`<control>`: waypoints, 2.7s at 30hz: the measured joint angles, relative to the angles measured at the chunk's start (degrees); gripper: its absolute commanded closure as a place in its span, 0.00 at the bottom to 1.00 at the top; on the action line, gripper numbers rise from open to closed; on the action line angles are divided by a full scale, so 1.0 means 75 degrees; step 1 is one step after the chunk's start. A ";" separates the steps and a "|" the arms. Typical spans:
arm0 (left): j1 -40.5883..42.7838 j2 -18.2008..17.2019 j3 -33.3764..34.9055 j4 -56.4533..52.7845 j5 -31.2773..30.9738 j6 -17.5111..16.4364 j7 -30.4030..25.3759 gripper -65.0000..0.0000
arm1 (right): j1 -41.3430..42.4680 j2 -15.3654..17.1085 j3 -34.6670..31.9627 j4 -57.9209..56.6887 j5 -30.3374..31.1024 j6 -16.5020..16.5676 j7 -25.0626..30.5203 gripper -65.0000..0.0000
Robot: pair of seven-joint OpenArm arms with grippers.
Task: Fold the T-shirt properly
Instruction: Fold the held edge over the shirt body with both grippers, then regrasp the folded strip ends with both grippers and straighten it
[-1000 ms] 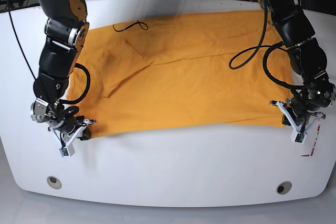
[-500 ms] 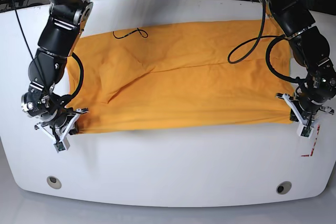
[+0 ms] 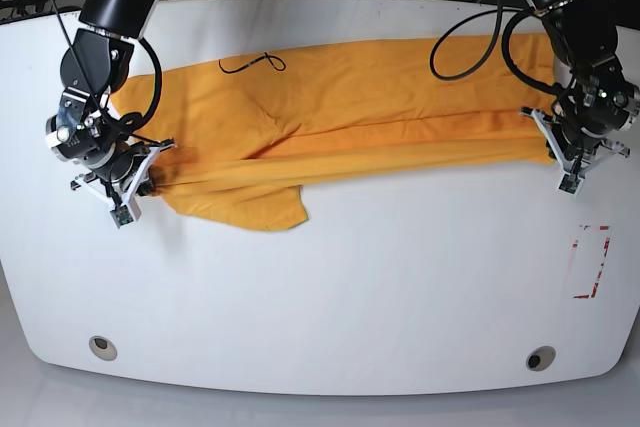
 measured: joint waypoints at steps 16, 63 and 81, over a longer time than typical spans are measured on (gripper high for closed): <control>0.1291 -0.0073 0.0289 0.0006 0.0020 0.0003 -0.0038 0.42 | -0.1005 -0.0003 0.0775 0.0061 0.0533 -0.0032 -0.0015 0.31; 0.1064 0.0102 -0.0032 -0.0364 0.0061 0.0032 0.0207 0.46 | 0.2028 -0.0807 0.0070 -0.4202 0.0822 -0.0052 0.0038 1.00; 0.1049 0.0102 -0.0017 -0.0455 0.0055 0.0029 0.0181 0.46 | 0.0393 -0.0775 0.0300 0.0866 0.2358 -0.0038 -0.2445 1.00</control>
